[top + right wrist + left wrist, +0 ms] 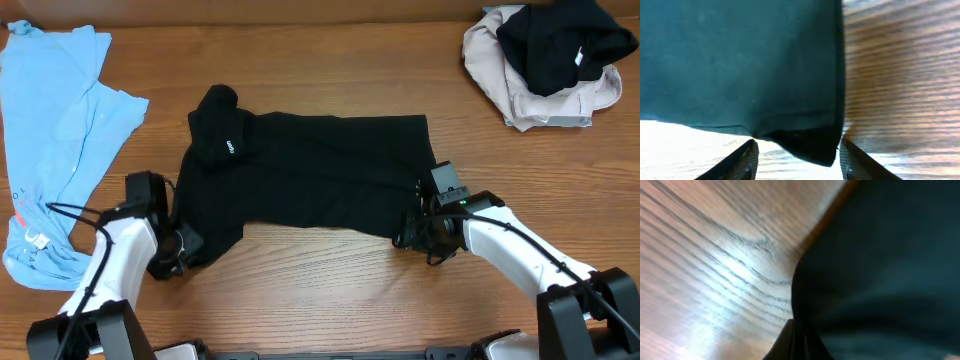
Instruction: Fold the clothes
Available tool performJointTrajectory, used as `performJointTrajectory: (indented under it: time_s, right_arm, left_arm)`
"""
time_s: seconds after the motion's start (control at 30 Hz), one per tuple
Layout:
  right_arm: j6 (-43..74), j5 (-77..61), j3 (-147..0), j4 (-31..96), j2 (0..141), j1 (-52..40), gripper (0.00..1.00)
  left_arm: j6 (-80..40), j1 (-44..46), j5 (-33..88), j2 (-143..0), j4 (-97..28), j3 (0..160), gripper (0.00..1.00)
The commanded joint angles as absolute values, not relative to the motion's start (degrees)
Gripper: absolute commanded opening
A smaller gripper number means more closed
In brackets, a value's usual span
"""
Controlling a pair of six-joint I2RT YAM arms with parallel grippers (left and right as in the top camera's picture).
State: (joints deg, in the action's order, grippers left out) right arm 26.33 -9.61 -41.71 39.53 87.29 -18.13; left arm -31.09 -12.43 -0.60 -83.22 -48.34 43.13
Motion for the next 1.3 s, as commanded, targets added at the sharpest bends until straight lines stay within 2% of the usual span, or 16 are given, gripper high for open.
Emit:
performJointTrajectory:
  time_s: [0.0, 0.1, 0.17, 0.2, 0.23, 0.27, 0.47, 0.6, 0.77, 1.0, 1.2, 1.23, 1.27]
  right_arm:
    - [28.6, -8.1, -41.3, 37.9, 87.9, -18.4, 0.56]
    - [28.8, -7.9, -41.2, 36.0, 88.6, -18.4, 0.56]
    - [29.3, -7.9, -41.2, 34.9, 89.3, -18.4, 0.47]
    - [30.0, -7.9, -41.2, 34.6, 89.6, -18.4, 0.37]
    - [30.3, -8.0, -41.2, 34.7, 89.8, -18.4, 0.11]
    - [30.3, -8.3, -41.2, 34.8, 89.8, -18.4, 0.04]
    - [30.7, -9.8, -43.4, 44.1, 86.6, -16.6, 0.04]
    - [28.4, -12.1, -46.6, 52.7, 79.5, -13.3, 0.04]
    - [24.4, -13.3, -50.6, 56.1, 76.4, -9.4, 0.04]
    - [22.2, -13.6, -51.3, 44.8, 78.4, -6.1, 0.04]
    - [22.0, -12.3, -51.3, 31.6, 86.1, -6.1, 0.04]
    - [22.0, -12.3, -51.3, 29.3, 87.7, -6.1, 0.08]
    - [21.9, -12.3, -51.3, 27.2, 89.2, -6.1, 0.20]
  left_arm:
    - [-29.3, -12.6, 0.1, -83.2, -50.9, 50.5, 0.04]
    - [-29.1, -12.6, 0.1, -83.2, -51.9, 53.2, 0.04]
    - [-28.6, -12.6, 0.1, -83.2, -51.8, 54.0, 0.04]
    - [-28.6, -12.6, 0.0, -83.2, -51.9, 54.3, 0.04]
    - [-27.9, -12.6, -0.1, -83.2, -51.8, 54.8, 0.04]
    - [-26.9, -12.6, -0.4, -83.2, -51.9, 55.4, 0.04]
    - [-25.0, -12.7, -0.9, -83.2, -61.0, 65.0, 0.04]
    - [-25.4, -12.7, -1.9, -83.2, -67.6, 72.8, 0.04]
    - [-27.0, -11.6, -1.4, -83.2, -64.8, 76.3, 0.04]
    - [-27.0, -5.7, -3.3, -85.6, -51.1, 76.2, 0.04]
    - [-27.0, -1.8, -6.9, -93.9, -45.1, 76.2, 0.04]
    - [-27.0, -1.4, -7.1, -95.9, -44.0, 76.2, 0.04]
    - [-27.0, -1.3, -7.2, -97.4, -43.2, 76.2, 0.06]
